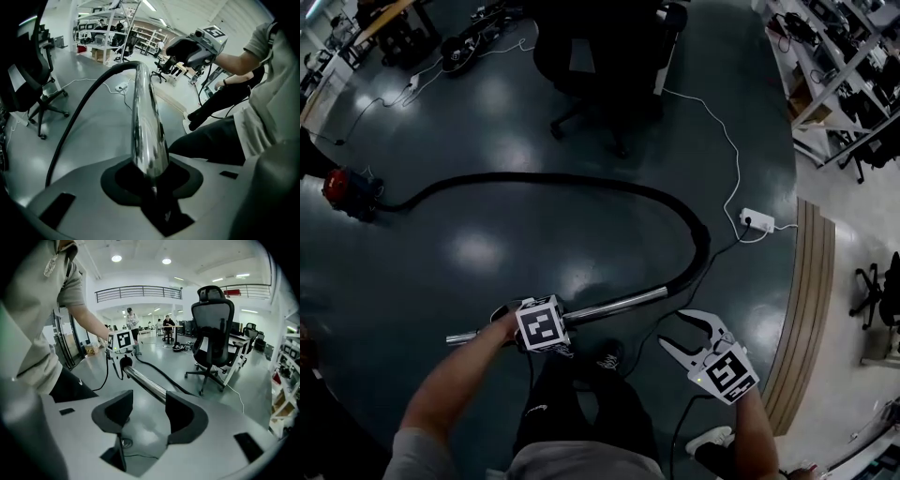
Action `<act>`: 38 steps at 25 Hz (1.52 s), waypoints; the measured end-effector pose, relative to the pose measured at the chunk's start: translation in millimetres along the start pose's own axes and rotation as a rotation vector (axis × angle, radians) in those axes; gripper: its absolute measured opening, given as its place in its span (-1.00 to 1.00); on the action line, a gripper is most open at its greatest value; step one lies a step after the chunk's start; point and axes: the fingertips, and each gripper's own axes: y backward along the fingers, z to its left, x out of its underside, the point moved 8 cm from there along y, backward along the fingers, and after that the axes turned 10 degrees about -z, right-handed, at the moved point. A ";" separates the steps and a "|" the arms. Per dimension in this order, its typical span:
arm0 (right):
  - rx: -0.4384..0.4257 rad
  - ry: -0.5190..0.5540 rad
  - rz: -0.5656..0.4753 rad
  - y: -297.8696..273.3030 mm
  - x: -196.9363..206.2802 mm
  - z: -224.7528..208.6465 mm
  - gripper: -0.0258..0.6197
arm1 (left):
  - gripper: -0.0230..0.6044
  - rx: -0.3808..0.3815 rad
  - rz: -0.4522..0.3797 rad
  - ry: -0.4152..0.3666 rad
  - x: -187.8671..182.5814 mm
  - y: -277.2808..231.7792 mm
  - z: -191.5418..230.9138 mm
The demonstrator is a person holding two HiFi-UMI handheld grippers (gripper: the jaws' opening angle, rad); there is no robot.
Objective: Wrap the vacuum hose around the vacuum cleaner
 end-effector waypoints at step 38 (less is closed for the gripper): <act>-0.028 0.202 0.005 -188.9 -274.8 66.7 -0.30 | -0.52 -0.125 -0.526 0.119 132.1 326.3 40.5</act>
